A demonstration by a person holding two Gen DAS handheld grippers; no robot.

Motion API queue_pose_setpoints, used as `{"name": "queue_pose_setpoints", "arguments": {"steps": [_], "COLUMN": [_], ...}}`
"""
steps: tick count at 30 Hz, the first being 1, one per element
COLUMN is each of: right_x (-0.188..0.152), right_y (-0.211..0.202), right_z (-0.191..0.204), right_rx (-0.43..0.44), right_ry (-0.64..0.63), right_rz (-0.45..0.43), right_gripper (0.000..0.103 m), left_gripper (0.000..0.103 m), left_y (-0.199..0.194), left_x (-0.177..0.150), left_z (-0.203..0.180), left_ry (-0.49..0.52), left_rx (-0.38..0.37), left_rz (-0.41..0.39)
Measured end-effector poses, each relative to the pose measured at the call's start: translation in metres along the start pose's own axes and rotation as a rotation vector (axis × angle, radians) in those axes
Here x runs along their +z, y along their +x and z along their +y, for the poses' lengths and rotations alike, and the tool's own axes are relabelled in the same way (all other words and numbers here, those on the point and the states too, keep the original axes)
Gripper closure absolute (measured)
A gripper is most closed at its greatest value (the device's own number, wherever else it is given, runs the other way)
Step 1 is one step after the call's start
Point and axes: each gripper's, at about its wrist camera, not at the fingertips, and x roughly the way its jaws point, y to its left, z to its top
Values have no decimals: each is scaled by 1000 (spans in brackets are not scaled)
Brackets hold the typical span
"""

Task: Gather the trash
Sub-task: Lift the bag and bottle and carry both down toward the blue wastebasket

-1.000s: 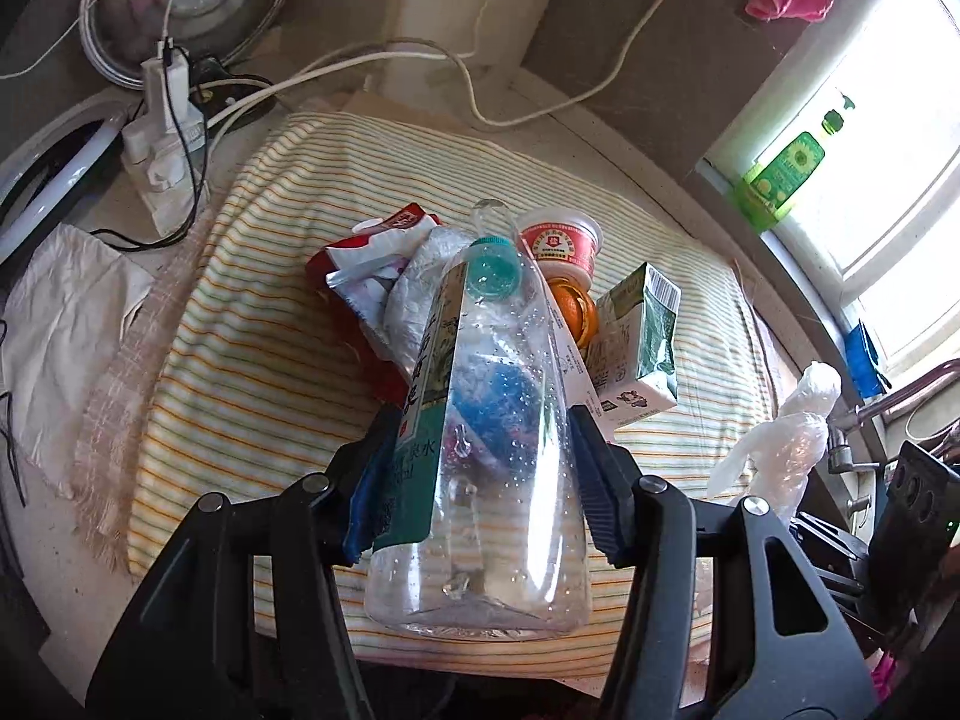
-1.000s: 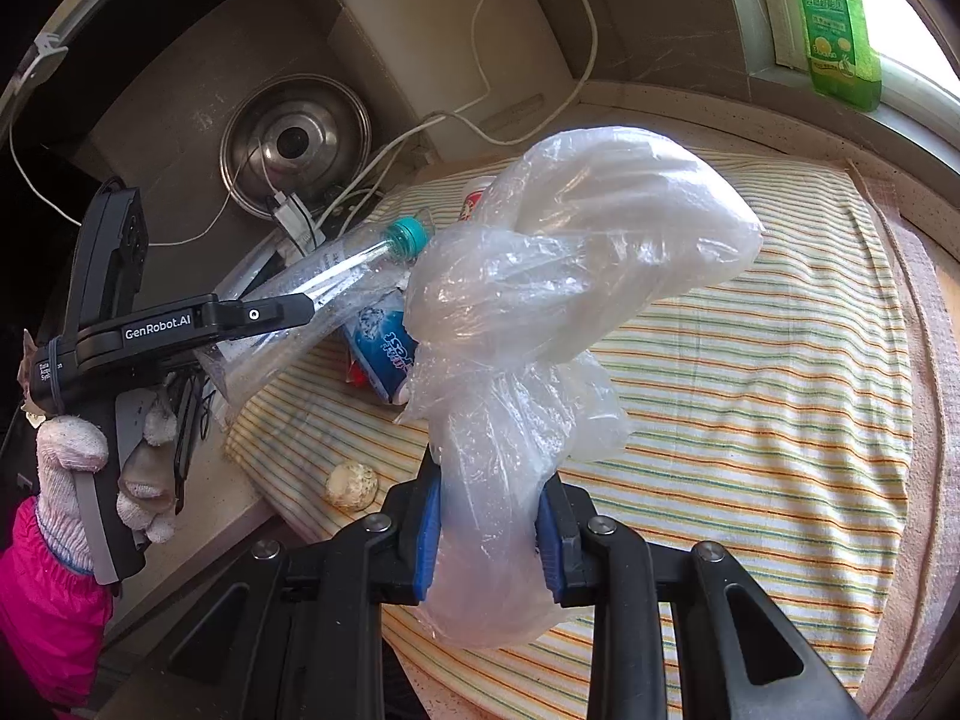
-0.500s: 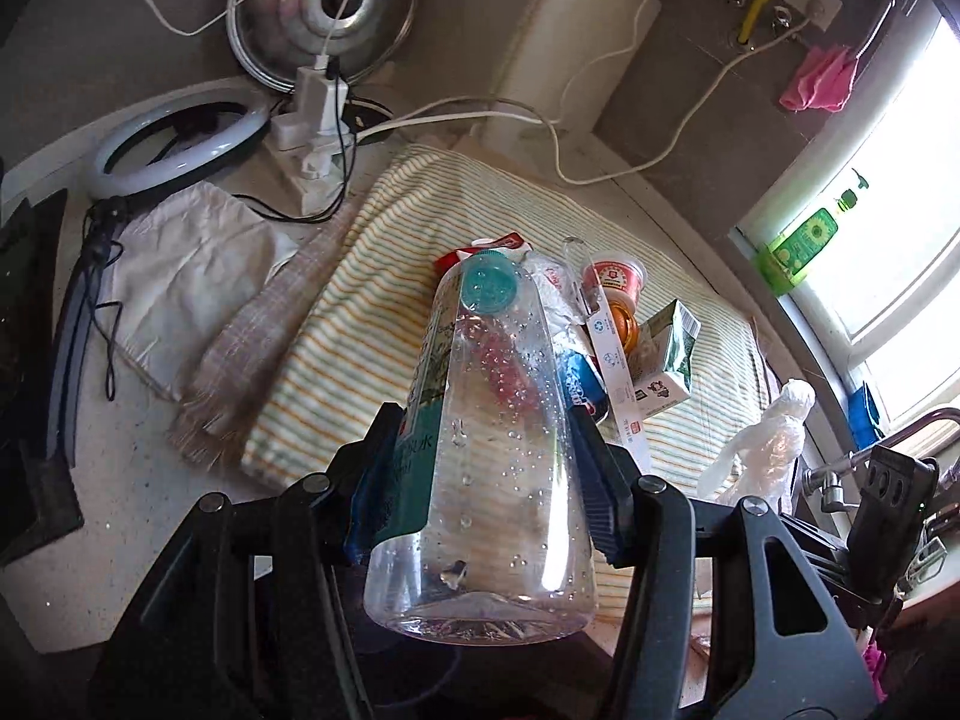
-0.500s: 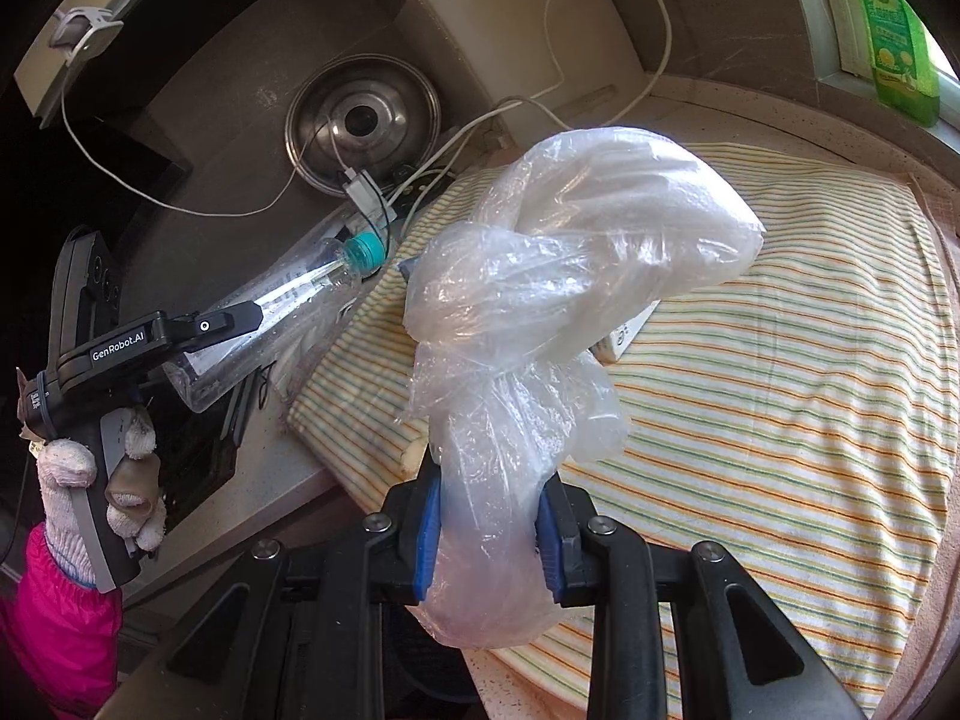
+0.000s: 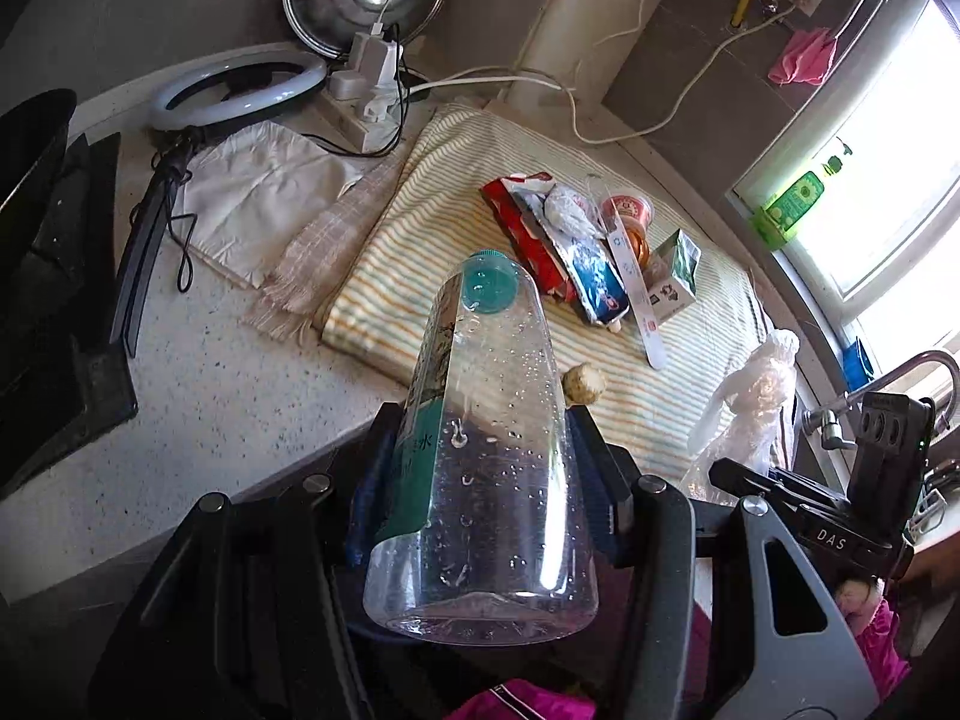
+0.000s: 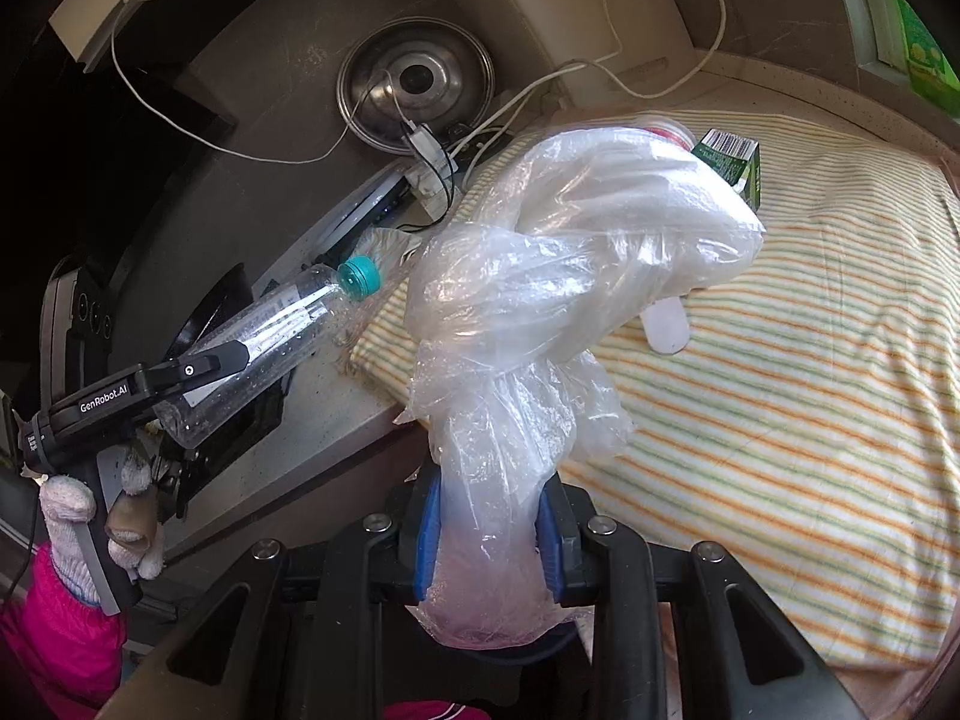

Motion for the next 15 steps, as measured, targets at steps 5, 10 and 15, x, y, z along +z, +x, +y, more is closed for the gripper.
{"name": "queue_pose_setpoints", "arguments": {"steps": [5,10,15], "right_x": [-24,-54,-82], "right_y": [12,27,45], "right_z": [20,35,50], "right_rx": [-8,-14,-28], "right_ry": [4,34,35], "right_rz": [36,76,129], "right_gripper": [76,76,76], "left_gripper": [48,48,48], "left_y": [-3,-4,2], "left_x": [-32,-66,-99], "left_z": [17,36,55], "left_ry": [-6,-19,-46], "left_rx": [-15,-30,-36], "left_rz": [47,98,157]}}
